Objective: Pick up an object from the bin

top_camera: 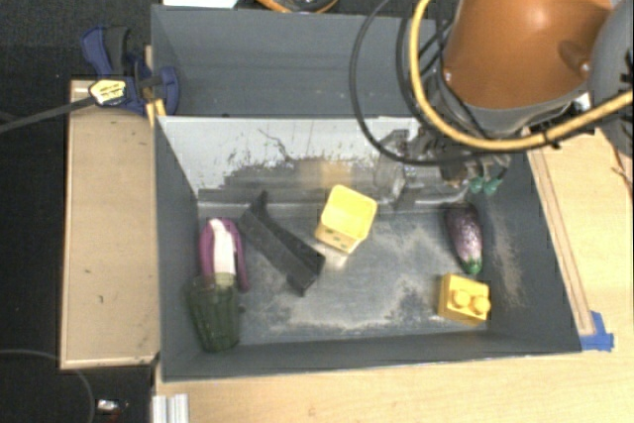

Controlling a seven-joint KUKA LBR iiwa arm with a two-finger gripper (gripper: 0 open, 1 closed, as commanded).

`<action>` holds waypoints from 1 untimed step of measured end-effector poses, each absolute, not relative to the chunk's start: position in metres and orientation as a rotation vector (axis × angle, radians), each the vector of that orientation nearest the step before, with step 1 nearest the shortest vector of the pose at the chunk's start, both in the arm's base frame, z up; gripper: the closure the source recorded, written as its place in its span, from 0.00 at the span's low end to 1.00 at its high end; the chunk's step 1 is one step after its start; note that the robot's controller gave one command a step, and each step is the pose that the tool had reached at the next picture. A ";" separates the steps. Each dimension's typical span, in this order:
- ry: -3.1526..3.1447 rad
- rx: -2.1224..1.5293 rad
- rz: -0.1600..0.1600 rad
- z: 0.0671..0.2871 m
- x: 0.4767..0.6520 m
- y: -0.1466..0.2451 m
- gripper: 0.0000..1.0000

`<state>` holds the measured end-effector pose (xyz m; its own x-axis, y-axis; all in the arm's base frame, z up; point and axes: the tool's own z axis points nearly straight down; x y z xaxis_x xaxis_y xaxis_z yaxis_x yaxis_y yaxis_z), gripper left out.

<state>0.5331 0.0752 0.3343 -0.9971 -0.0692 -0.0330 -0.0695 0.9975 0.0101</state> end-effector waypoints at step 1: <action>3.081 -0.413 0.013 0.307 0.477 0.089 0.00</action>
Offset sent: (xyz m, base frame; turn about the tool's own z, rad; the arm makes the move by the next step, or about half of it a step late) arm 0.0000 0.0000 0.0000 0.0000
